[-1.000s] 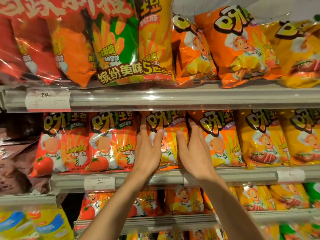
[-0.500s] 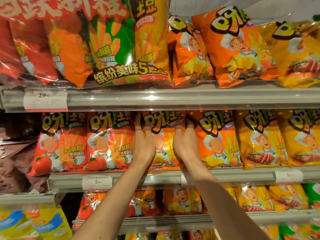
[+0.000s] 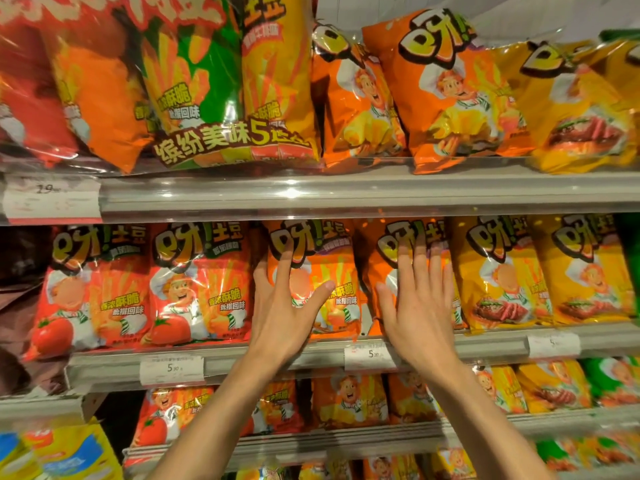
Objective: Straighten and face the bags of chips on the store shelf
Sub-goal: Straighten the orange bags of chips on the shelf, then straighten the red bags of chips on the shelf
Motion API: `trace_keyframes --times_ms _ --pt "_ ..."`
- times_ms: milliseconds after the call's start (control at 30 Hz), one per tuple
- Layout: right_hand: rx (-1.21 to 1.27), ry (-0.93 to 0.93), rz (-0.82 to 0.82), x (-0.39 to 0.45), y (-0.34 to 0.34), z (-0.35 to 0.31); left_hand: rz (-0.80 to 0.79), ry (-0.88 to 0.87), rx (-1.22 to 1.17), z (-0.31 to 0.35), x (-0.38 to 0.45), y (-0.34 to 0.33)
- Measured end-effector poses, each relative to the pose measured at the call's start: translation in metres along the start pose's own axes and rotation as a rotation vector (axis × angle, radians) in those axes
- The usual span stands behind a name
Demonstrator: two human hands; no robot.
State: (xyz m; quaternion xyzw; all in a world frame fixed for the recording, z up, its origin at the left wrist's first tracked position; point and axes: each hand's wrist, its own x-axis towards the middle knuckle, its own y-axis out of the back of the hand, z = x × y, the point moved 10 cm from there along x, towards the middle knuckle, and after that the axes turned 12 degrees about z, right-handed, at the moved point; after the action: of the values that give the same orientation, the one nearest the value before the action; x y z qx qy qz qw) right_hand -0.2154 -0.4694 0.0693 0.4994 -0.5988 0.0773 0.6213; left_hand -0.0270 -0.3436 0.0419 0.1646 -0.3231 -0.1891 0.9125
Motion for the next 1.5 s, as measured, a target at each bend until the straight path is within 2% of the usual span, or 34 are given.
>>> trace_keyframes --times_ms 167,300,400,500,633,700,800,900,1200,1500 --pt "-0.111 -0.019 0.007 0.005 -0.008 0.006 -0.001 0.012 0.021 0.003 0.003 -0.008" --pt "-0.081 -0.041 -0.014 0.002 -0.013 0.005 -0.051 0.019 0.016 0.003 0.0 -0.014" --pt "0.029 -0.076 -0.044 0.003 -0.009 0.006 -0.113 0.045 -0.009 0.002 -0.002 -0.016" --pt "0.174 -0.123 -0.032 -0.001 0.008 0.0 -0.112 -0.011 -0.046 0.004 -0.003 0.0" --pt "0.35 -0.168 0.005 -0.023 0.035 -0.024 -0.13 -0.011 -0.242 -0.005 -0.014 0.037" --pt "0.447 -0.258 -0.043 -0.043 0.037 -0.033 -0.16 0.032 -0.359 -0.016 -0.023 0.057" --pt "0.611 -0.475 -0.197 -0.083 0.023 -0.049 -0.192 0.101 -0.473 -0.035 -0.04 0.09" --pt "0.745 -0.605 -0.279 -0.124 0.004 -0.069 -0.197 0.087 -0.419 -0.056 -0.059 0.122" --pt "0.945 -0.802 -0.427 -0.173 -0.013 -0.092 0.034 0.252 -0.376 -0.123 -0.082 0.181" --pt "0.859 -0.617 -0.378 -0.125 -0.018 -0.09 0.222 0.224 -0.303 -0.119 -0.062 0.205"
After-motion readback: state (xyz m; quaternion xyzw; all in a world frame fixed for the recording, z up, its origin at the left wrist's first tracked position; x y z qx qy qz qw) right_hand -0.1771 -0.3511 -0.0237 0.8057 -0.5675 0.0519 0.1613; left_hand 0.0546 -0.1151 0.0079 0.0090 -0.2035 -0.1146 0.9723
